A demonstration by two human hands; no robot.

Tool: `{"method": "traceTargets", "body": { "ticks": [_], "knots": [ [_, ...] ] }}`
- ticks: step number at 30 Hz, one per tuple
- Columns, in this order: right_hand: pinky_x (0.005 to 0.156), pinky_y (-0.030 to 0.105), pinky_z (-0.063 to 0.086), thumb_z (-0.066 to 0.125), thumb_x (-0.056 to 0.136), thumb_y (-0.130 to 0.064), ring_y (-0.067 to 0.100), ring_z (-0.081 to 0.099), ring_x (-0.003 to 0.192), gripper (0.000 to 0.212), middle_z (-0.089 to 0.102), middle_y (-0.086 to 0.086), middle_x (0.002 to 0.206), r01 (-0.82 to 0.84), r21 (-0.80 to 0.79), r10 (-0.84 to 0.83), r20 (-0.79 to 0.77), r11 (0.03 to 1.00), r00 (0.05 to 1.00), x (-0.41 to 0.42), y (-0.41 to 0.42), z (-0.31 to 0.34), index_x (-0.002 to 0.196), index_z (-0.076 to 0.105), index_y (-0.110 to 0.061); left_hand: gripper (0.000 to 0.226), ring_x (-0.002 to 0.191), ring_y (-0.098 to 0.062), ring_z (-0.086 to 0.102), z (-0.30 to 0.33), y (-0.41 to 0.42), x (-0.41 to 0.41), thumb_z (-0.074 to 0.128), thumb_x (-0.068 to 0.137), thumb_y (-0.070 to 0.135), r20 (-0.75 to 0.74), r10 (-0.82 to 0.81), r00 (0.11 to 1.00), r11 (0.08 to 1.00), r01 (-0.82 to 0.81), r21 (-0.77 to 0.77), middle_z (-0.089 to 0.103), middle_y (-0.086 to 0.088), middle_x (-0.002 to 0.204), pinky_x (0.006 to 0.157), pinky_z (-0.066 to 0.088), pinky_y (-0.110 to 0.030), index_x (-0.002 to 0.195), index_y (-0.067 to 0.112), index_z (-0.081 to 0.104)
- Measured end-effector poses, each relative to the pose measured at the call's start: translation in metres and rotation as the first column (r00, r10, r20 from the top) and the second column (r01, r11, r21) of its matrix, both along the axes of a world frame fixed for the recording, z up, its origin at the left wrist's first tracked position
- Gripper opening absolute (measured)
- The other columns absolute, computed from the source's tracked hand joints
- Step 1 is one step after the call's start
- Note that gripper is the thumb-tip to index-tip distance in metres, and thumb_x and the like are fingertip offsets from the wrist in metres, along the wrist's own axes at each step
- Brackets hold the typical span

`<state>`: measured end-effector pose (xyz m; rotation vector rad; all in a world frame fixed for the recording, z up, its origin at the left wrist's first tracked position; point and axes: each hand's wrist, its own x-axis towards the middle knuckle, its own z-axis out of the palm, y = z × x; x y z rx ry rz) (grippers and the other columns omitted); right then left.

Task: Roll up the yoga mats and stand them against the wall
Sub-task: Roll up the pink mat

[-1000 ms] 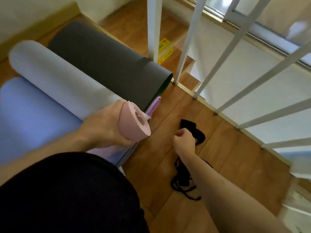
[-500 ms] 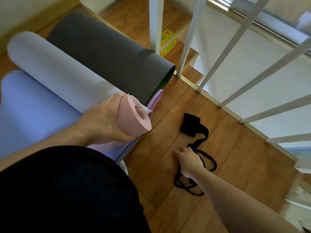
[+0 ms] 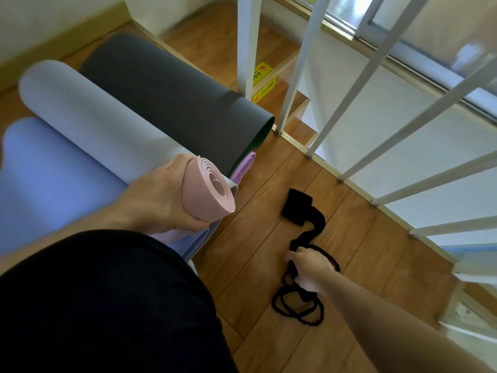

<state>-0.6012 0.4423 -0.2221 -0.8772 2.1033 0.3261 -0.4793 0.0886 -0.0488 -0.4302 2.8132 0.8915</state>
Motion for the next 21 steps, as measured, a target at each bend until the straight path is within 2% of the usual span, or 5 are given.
{"method": "traceTargets", "body": {
  "ticks": [5, 9, 17, 19, 21],
  "knots": [
    [0.078, 0.030, 0.041, 0.057, 0.094, -0.004, 0.021, 0.048, 0.097, 0.025, 0.055, -0.001, 0.109, 0.029, -0.013, -0.030, -0.068, 1.000, 0.997, 0.004, -0.002, 0.003, 0.102, 0.070, -0.023, 0.118, 0.109, -0.017, 0.060, 0.005, -0.004, 0.006, 0.094, 0.051, 0.068, -0.005, 0.001, 1.000, 1.000, -0.001, -0.008, 0.054, 0.014, 0.132, 0.085, 0.060, -0.034, 0.147, 0.041, 0.032],
    [0.072, 0.031, 0.054, 0.063, 0.091, -0.012, 0.021, 0.061, 0.097, 0.021, 0.064, -0.001, 0.103, 0.429, -0.175, -0.412, 0.129, 0.886, 0.902, -0.023, -0.010, 0.035, 0.084, 0.070, -0.030, 0.120, 0.112, -0.017, 0.059, 0.017, -0.009, 0.012, 0.097, 0.050, 0.063, -0.034, 0.018, 0.999, 1.000, -0.018, -0.004, 0.054, 0.012, 0.135, 0.090, 0.060, -0.039, 0.148, 0.040, 0.032],
    [0.082, 0.042, 0.060, 0.061, 0.103, -0.011, 0.029, 0.072, 0.086, 0.022, 0.071, 0.015, 0.093, 0.988, -0.102, -0.616, 0.773, 0.114, 0.151, -0.044, -0.057, 0.147, 0.118, 0.072, 0.000, 0.116, 0.113, -0.014, 0.058, 0.068, -0.034, 0.044, 0.099, 0.050, 0.060, -0.108, 0.113, 0.988, 0.994, -0.114, -0.003, 0.055, 0.009, 0.135, 0.093, 0.059, -0.038, 0.145, 0.035, 0.037],
    [0.087, 0.047, 0.057, 0.051, 0.105, -0.019, 0.028, 0.070, 0.083, 0.035, 0.068, 0.013, 0.092, 0.999, 0.014, -0.446, 0.895, 0.052, 0.011, -0.039, -0.080, 0.179, 0.126, 0.071, 0.000, 0.109, 0.111, -0.005, 0.061, 0.096, -0.035, 0.065, 0.097, 0.048, 0.062, -0.207, 0.167, 0.964, 0.986, -0.167, 0.020, 0.057, 0.018, 0.124, 0.095, 0.057, -0.027, 0.137, 0.038, 0.040],
    [0.085, 0.051, 0.059, 0.042, 0.107, -0.018, 0.030, 0.072, 0.090, 0.041, 0.070, 0.016, 0.103, 0.995, -0.018, -0.293, 0.955, 0.098, 0.047, -0.031, -0.114, 0.219, 0.131, 0.072, -0.004, 0.101, 0.108, 0.013, 0.057, 0.127, -0.035, 0.091, 0.100, 0.046, 0.054, -0.309, 0.253, 0.917, 0.966, -0.256, 0.031, 0.058, 0.025, 0.116, 0.089, 0.047, -0.008, 0.129, 0.038, 0.044]
  ]
}}
